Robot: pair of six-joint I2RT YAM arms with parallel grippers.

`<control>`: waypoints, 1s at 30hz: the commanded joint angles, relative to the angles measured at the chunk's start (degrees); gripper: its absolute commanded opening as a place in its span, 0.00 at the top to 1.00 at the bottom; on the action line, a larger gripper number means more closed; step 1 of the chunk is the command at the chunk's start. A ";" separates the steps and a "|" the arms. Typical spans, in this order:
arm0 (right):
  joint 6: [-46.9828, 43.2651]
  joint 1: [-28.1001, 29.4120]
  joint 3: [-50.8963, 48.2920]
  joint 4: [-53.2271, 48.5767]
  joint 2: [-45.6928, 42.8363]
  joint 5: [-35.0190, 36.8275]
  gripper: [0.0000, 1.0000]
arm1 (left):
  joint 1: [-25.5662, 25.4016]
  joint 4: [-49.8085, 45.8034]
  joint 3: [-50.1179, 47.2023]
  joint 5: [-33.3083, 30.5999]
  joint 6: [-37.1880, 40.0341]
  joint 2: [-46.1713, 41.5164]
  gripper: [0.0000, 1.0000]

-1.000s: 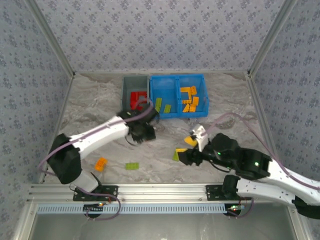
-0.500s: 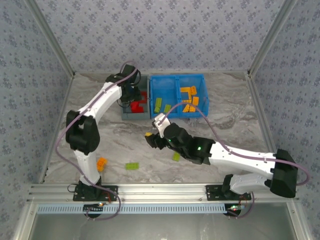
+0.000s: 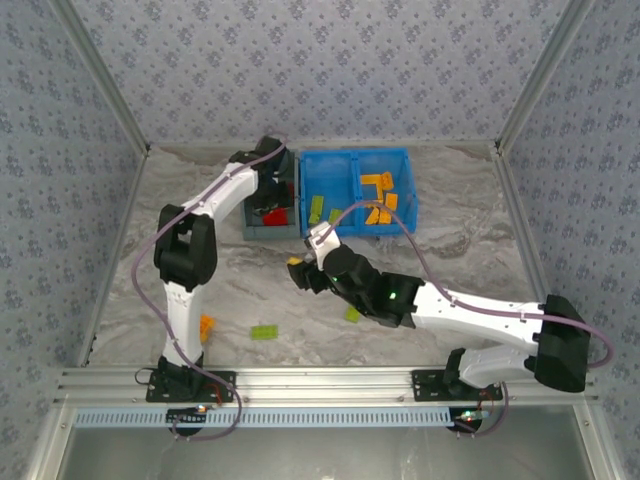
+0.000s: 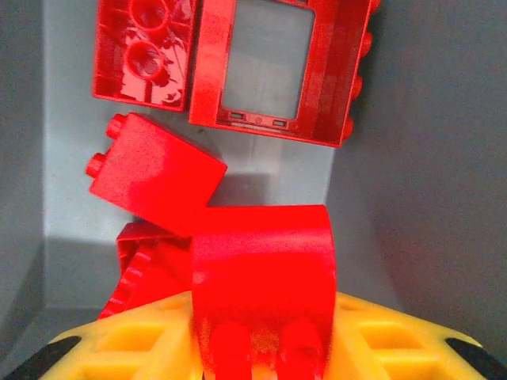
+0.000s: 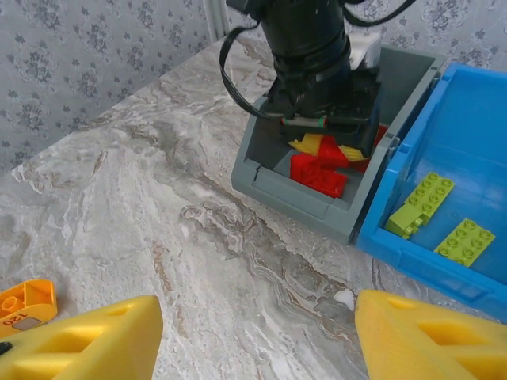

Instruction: Sort the legos into containers by color

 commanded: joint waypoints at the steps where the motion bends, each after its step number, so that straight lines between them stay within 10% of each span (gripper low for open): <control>1: 2.05 -0.07 -0.45 -0.63 -2.22 2.32 0.32 | -0.23 0.28 2.18 1.67 -0.15 1.88 0.56; 15: 1.08 0.14 -0.98 -1.52 0.52 -1.82 0.32 | -0.89 -0.92 -1.91 -2.63 -1.13 -15.25 0.42; 25: -13.46 4.95 18.15 -5.93 29.21 -33.24 0.24 | -0.95 -6.33 -17.11 -11.70 -3.95 -53.01 0.30; 30: -22.62 7.53 31.80 -15.18 44.05 -34.18 0.15 | -0.42 -12.61 -21.56 -15.28 -3.43 -69.51 0.26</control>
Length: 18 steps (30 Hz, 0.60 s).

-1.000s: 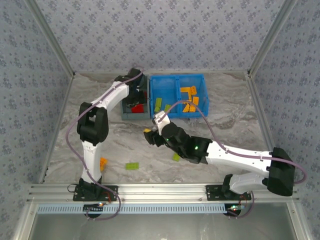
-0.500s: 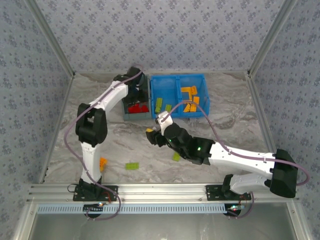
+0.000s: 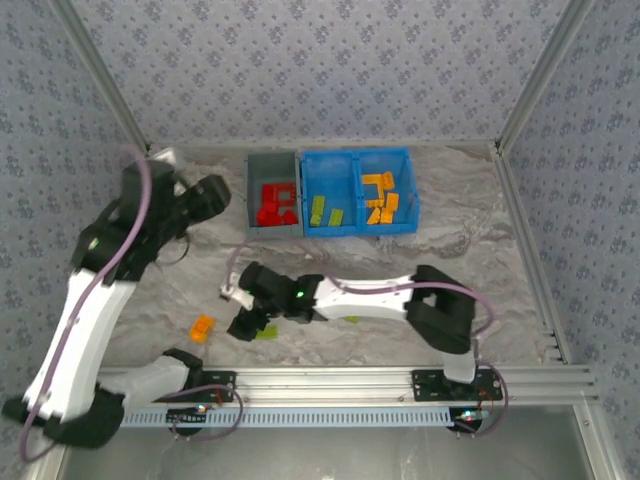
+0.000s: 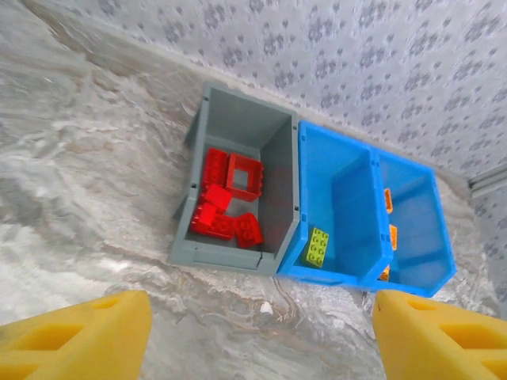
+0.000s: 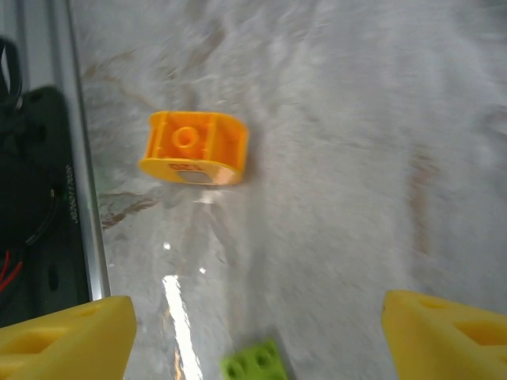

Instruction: Sort the legos into containers by color

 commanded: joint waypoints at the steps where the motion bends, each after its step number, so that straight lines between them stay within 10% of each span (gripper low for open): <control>1: -8.79 1.27 8.10 -8.78 7.41 -3.87 0.14 | 0.46 -7.89 -2.94 -4.00 -0.10 -7.11 0.26; 18: -11.71 0.47 36.81 -19.57 30.27 -2.24 0.08 | 0.46 -10.61 -6.49 -3.45 -4.26 -23.84 0.27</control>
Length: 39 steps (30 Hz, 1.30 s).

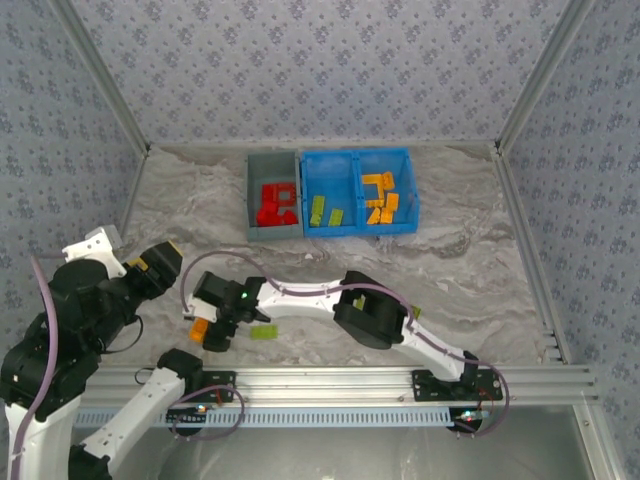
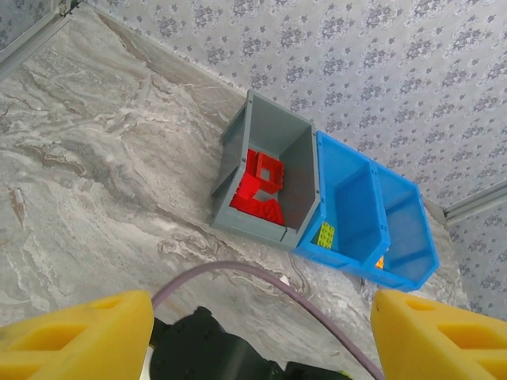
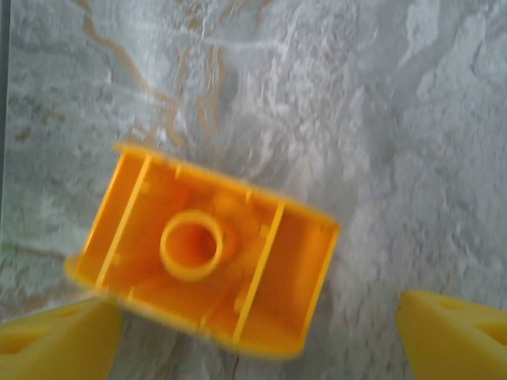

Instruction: Sort the legos into containers by color

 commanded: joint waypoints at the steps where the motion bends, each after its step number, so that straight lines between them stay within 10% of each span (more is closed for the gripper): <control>1: -0.16 -0.86 5.97 -4.29 4.47 -0.03 0.08 | 0.35 -0.61 2.31 -0.33 -0.13 0.67 0.27; 11: 3.04 -2.66 18.08 -7.13 11.17 -2.07 0.09 | 0.35 -0.91 0.63 0.79 -1.33 0.01 0.28; 26: 6.83 -3.13 19.37 -6.10 11.16 -6.03 0.51 | 0.35 -21.72 3.25 -12.15 -15.70 1.26 0.25; 39: 12.90 -5.71 -10.55 10.39 -16.12 5.16 0.66 | 0.35 -19.02 3.47 -2.96 -12.68 7.65 0.23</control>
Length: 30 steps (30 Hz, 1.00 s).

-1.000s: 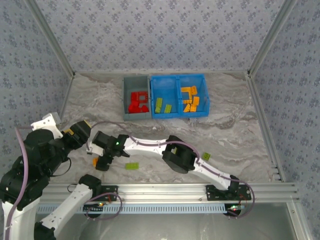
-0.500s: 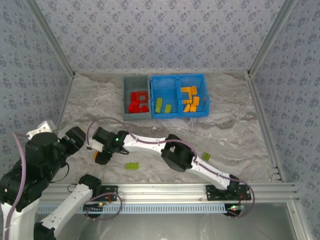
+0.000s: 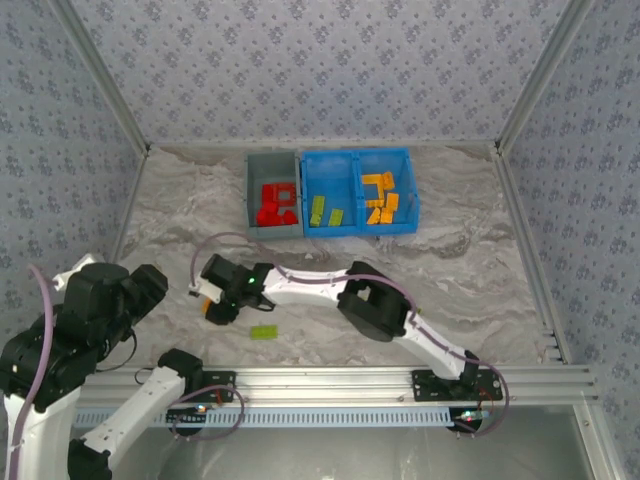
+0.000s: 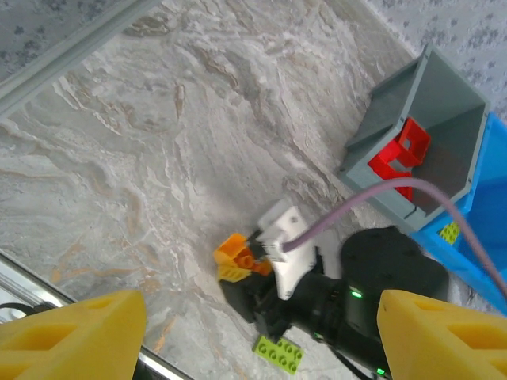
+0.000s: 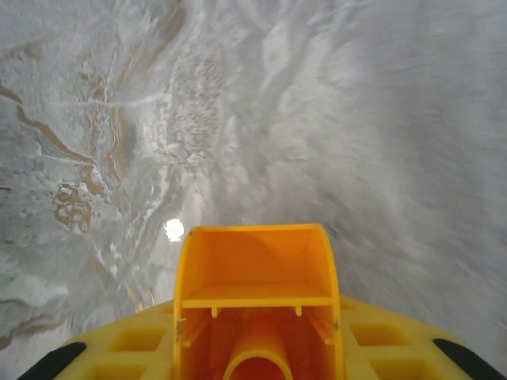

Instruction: Sort the legos into containers by color

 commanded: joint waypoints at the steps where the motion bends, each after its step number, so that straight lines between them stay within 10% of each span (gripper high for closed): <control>1: 3.66 -1.87 -7.08 6.05 -13.60 7.34 0.66 | 0.39 4.66 0.65 8.16 5.00 4.81 0.23; 8: 11.99 -10.93 -24.93 0.86 -38.40 22.34 0.67 | -1.07 25.45 -1.64 28.01 9.72 13.62 0.25; 14: 19.91 -27.20 -32.46 -9.31 -48.99 26.59 0.66 | -18.08 35.38 2.24 22.35 11.80 27.70 0.24; 30: 27.96 -42.94 -13.27 -28.83 -22.71 39.49 0.70 | -33.13 67.19 -1.68 24.28 13.63 46.50 0.24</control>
